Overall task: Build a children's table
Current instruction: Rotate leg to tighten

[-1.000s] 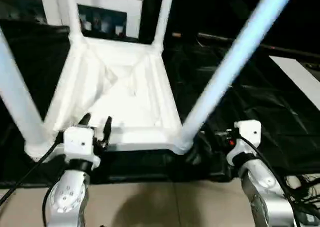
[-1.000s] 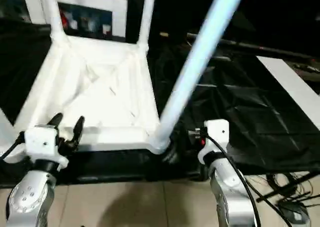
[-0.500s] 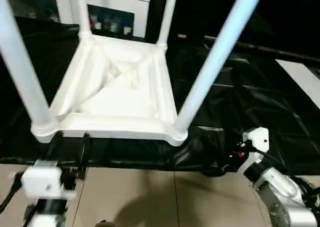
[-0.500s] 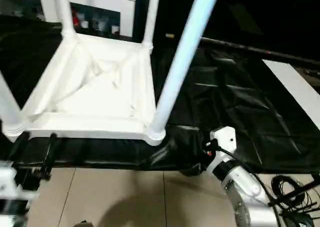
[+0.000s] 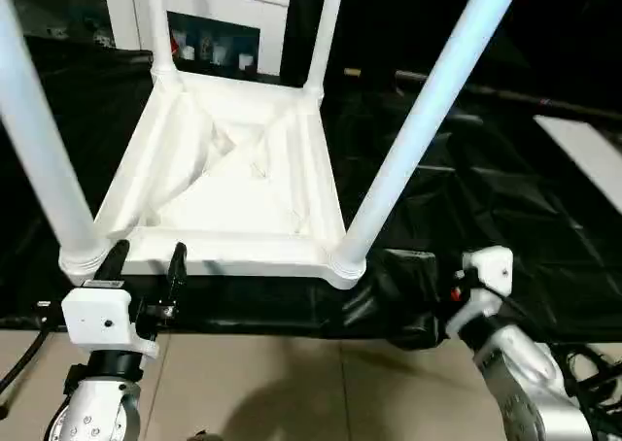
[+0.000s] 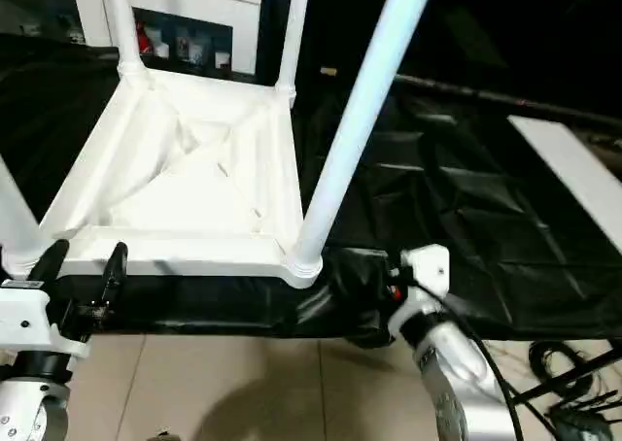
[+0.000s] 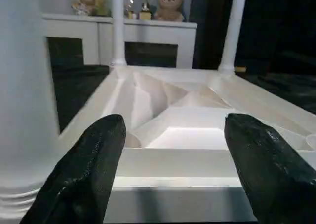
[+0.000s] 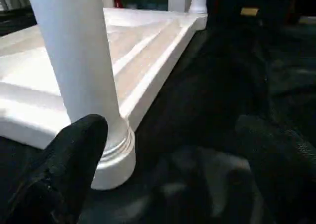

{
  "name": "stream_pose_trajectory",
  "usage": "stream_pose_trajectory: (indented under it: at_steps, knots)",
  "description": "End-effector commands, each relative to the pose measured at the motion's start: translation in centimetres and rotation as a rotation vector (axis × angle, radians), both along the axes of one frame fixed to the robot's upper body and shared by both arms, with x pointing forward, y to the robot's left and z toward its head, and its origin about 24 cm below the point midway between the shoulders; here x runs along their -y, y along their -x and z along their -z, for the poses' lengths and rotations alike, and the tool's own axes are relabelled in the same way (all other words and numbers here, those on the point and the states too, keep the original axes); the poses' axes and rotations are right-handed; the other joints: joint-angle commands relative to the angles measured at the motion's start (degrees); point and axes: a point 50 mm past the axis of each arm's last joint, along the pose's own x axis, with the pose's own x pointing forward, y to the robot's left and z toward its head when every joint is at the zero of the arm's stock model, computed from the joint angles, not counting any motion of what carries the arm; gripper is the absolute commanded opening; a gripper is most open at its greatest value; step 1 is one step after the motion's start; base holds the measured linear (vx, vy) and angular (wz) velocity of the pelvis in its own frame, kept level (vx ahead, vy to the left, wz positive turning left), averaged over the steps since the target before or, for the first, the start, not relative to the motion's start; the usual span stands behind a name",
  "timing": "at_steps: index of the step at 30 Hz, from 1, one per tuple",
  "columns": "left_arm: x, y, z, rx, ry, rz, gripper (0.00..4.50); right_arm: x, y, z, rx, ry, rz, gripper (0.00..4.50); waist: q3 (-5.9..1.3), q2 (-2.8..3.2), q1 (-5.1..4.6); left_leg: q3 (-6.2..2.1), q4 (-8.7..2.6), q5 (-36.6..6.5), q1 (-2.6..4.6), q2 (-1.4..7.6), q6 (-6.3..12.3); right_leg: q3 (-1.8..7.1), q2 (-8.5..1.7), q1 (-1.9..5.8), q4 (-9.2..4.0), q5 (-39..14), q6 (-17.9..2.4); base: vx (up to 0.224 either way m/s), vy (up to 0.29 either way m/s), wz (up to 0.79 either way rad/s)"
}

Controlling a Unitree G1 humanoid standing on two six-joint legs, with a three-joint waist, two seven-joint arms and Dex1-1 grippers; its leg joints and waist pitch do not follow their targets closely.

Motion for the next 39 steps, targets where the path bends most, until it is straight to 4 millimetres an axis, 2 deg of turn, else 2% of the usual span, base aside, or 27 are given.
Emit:
stream_pose_trajectory:
  at_steps: [1,4,5,7,9,10,11,12,13,14,15,16,17,18,19,20,21,23,27,30,31,32,33,34,36,37,39]
  knots:
    - [0.4,-0.1,0.1,-0.005,0.024,-0.001,3.66,0.4,0.4,-0.2,0.021,0.012,-0.006,4.50,-2.24,0.57,1.11,-0.21,-2.81,-10.22,-1.18,1.91,7.10,5.68,-9.05,2.42,-6.31,-9.45,-6.61,0.000,0.000,0.00]
    - [0.6,0.2,0.1,-0.003,0.033,-0.002,3.66,0.6,0.4,0.0,0.017,0.016,-0.006,4.50,-2.02,0.75,3.20,-2.95,3.65,-7.21,-3.52,2.72,9.79,10.65,-17.11,3.97,-9.21,-15.62,-9.18,0.012,0.034,-0.03]
    - [0.6,0.2,0.1,-0.003,0.033,-0.002,3.66,0.6,0.4,0.0,0.017,0.016,-0.006,4.50,-1.80,1.21,3.29,-3.62,3.74,-6.90,-3.69,3.02,9.32,10.44,-16.96,3.78,-9.25,-16.59,-10.33,0.032,0.165,-0.10]
    - [0.7,0.4,0.1,0.001,0.039,-0.006,3.66,0.6,0.4,-0.2,0.021,0.013,-0.020,4.50,-1.98,2.42,2.50,-1.63,-2.43,-3.80,-0.49,1.85,14.44,4.66,-6.78,1.91,-6.46,-15.62,-10.49,0.032,0.189,-0.05]
    - [0.7,0.4,0.1,0.002,0.041,-0.008,3.66,0.6,0.4,-0.2,0.024,0.017,-0.038,4.50,-2.76,2.51,-0.63,-2.56,-3.18,1.81,4.87,1.02,27.02,-0.47,-0.02,-2.21,0.08,-9.15,-7.11,0.022,0.223,0.11]
    - [0.7,0.4,0.1,0.002,0.042,-0.010,3.66,0.6,0.4,-0.2,0.026,0.023,-0.043,4.50,-2.33,2.87,-1.33,-3.40,-4.20,8.28,4.58,1.57,33.62,-2.38,0.97,-4.05,5.02,-6.92,-2.35,-0.001,0.214,0.09]
    - [0.7,0.4,0.1,0.004,0.041,-0.012,3.66,0.6,0.4,-0.2,0.027,0.024,-0.045,4.50,-2.41,2.67,-1.33,-3.81,-4.37,11.98,4.14,2.37,36.08,-2.54,0.37,-4.48,6.04,-6.35,0.23,-0.025,0.177,0.06]
    - [0.7,0.5,0.1,0.007,0.042,-0.016,3.66,0.6,0.5,-0.2,0.027,0.024,-0.045,4.50,-2.10,1.87,-1.15,-2.38,-4.60,13.13,2.89,2.88,35.82,-1.93,-1.11,-4.81,4.89,-5.33,2.97,-0.025,0.177,0.06]
    - [0.7,0.5,0.0,0.011,0.039,-0.018,3.66,0.7,0.6,-0.2,0.027,0.024,-0.041,4.50,-1.94,-0.52,-0.75,0.68,-2.88,3.90,-0.03,0.24,26.72,1.86,-5.97,-2.65,-2.21,-5.24,4.23,-0.052,0.132,-0.04]
    - [0.7,0.5,0.0,0.014,0.037,-0.020,3.66,0.8,0.6,-0.2,0.028,0.024,-0.038,4.50,-3.36,-2.98,0.87,-0.43,3.56,-5.75,-2.59,-0.91,20.13,8.75,-14.38,0.95,-6.28,-12.83,7.69,-0.081,0.183,-0.01]
    - [0.7,0.6,-0.1,0.016,0.028,-0.027,3.66,1.0,0.7,-0.2,0.027,0.024,-0.030,4.50,-2.59,-1.17,1.74,-6.51,12.30,-11.63,-4.53,-1.32,6.70,14.14,-21.58,1.00,-9.54,-26.55,0.68,-0.081,0.183,-0.01]
    - [0.6,0.6,-0.1,0.018,0.008,-0.038,3.66,1.1,0.7,-0.1,0.026,0.026,-0.024,4.50,-0.91,-0.87,-0.21,-8.55,12.48,-10.42,-4.36,-1.61,-0.88,8.25,-19.01,1.69,-9.86,-33.04,-5.48,-0.092,0.288,-0.24]
    - [0.6,0.7,-0.2,0.021,-0.021,-0.054,3.66,1.3,0.8,-0.1,0.027,0.031,-0.015,4.50,0.01,-0.88,-0.86,-8.21,9.16,-9.32,-2.73,-1.02,-2.99,3.76,-15.05,0.87,-9.23,-34.85,-8.29,-0.090,0.293,-0.33]
    - [0.6,0.7,-0.3,0.031,-0.053,-0.055,3.66,1.5,0.8,-0.1,0.027,0.034,-0.002,4.50,-0.25,0.93,-1.97,-7.23,1.40,-16.62,1.77,-1.24,-2.81,-2.11,-5.78,-1.17,-6.71,-34.99,-9.49,-0.090,0.293,-0.33]
    - [0.6,0.7,-0.3,0.032,-0.055,-0.056,3.66,1.6,0.8,-0.1,0.027,0.035,0.002,4.50,-0.06,3.95,-3.71,-9.86,-6.05,-40.16,1.62,2.33,-5.16,-3.42,-0.26,-0.83,-1.45,-18.43,-5.39,-0.123,0.227,0.22]
    - [0.6,0.7,-0.4,0.036,-0.068,-0.058,3.66,2.0,0.8,0.0,0.022,0.039,0.033,4.50,-1.22,3.75,-4.29,-10.39,-6.98,-45.39,1.09,4.68,-7.23,-2.18,-0.77,-0.09,0.75,-7.78,-5.17,-0.104,0.197,0.39]
    - [0.6,0.6,-0.3,0.036,-0.067,-0.057,3.66,2.4,0.7,0.0,0.021,0.042,0.060,4.50,-0.64,6.36,-3.96,-11.83,-8.95,-49.27,0.76,6.26,-11.59,-2.25,-0.60,0.13,2.74,1.62,-5.70,-0.104,0.197,0.39]
    - [0.7,0.6,-0.3,0.037,-0.066,-0.058,3.66,2.6,0.7,0.0,0.022,0.042,0.075,4.50,-0.79,6.79,-4.32,-12.83,-9.84,-40.78,0.08,8.15,-10.86,-3.00,-0.30,-0.29,5.44,-1.46,-5.34,-0.064,0.138,-0.04]
    - [0.6,0.5,-0.2,0.030,-0.058,-0.084,3.66,3.8,0.6,-0.1,0.040,0.051,0.160,4.50,-2.83,4.73,-4.23,-13.22,-8.12,-21.71,2.52,7.97,1.11,-1.19,-0.35,-1.89,5.17,-9.37,-3.02,-0.045,0.023,-0.08]
    - [0.2,0.3,0.3,0.002,-0.007,-0.122,3.66,4.2,0.6,0.0,0.033,0.055,0.197,4.50,-2.77,2.03,-4.40,-12.85,-8.42,-18.46,0.32,4.97,13.16,1.67,-2.33,0.54,1.85,-9.85,-9.98,-0.058,-0.136,-0.21]
    - [0.2,0.3,0.3,0.002,-0.007,-0.122,3.66,4.2,0.6,0.0,0.033,0.055,0.197,4.50,-2.73,0.56,-3.75,-8.13,-3.16,-15.23,-3.46,-1.20,14.43,3.48,-5.70,2.63,-4.77,-9.74,-20.67,-0.092,-0.229,-0.21]
    - [-0.1,0.2,0.5,-0.016,-0.003,-0.147,3.66,4.3,0.6,0.0,0.031,0.059,0.195,4.50,-2.32,-0.80,-2.00,-4.20,4.90,-13.38,-3.67,-4.90,12.79,3.44,-7.46,1.80,-8.58,-18.76,-21.59,-0.091,-0.233,-0.10]
    - [-0.6,0.1,0.7,-0.035,-0.015,-0.187,3.66,4.1,0.7,0.0,0.033,0.074,0.163,4.50,-2.16,-0.55,-0.85,-1.99,10.63,-10.15,-2.59,-3.95,7.23,5.83,-10.69,2.07,-10.03,-31.61,-17.81,-0.091,-0.233,-0.10]
    - [-0.9,0.0,0.8,-0.040,-0.031,-0.207,3.66,3.9,0.8,0.1,0.032,0.085,0.141,4.50,-1.59,-1.21,-0.64,-2.45,7.95,-5.75,-3.89,-3.35,4.15,4.79,-10.04,3.46,-8.31,-30.32,-8.29,-0.040,-0.197,-0.18]
    - [-1.2,-0.1,0.8,-0.041,-0.044,-0.224,3.66,3.8,1.0,0.2,0.030,0.103,0.116,4.50,-1.87,-0.21,0.01,-3.64,1.81,-5.54,-1.36,-0.64,4.49,4.20,-9.52,3.12,-7.71,-25.69,0.61,-0.023,-0.156,-0.20]
    - [-1.6,-0.1,0.8,-0.045,-0.066,-0.240,3.66,3.7,1.0,0.3,0.029,0.127,0.085,4.50,-1.76,0.17,-0.14,-4.32,-1.65,-6.89,-1.34,0.85,6.52,2.28,-6.67,3.06,-6.84,-20.52,3.41,-0.025,-0.119,-0.05]
    - [-1.9,-0.2,0.6,-0.038,-0.100,-0.250,3.66,2.9,0.9,0.5,-0.005,0.094,0.000,4.50,-2.27,1.38,0.03,-5.23,-3.21,-12.39,1.06,4.33,7.63,1.81,-6.23,1.89,-5.82,-14.20,2.40,-0.013,-0.102,0.05]
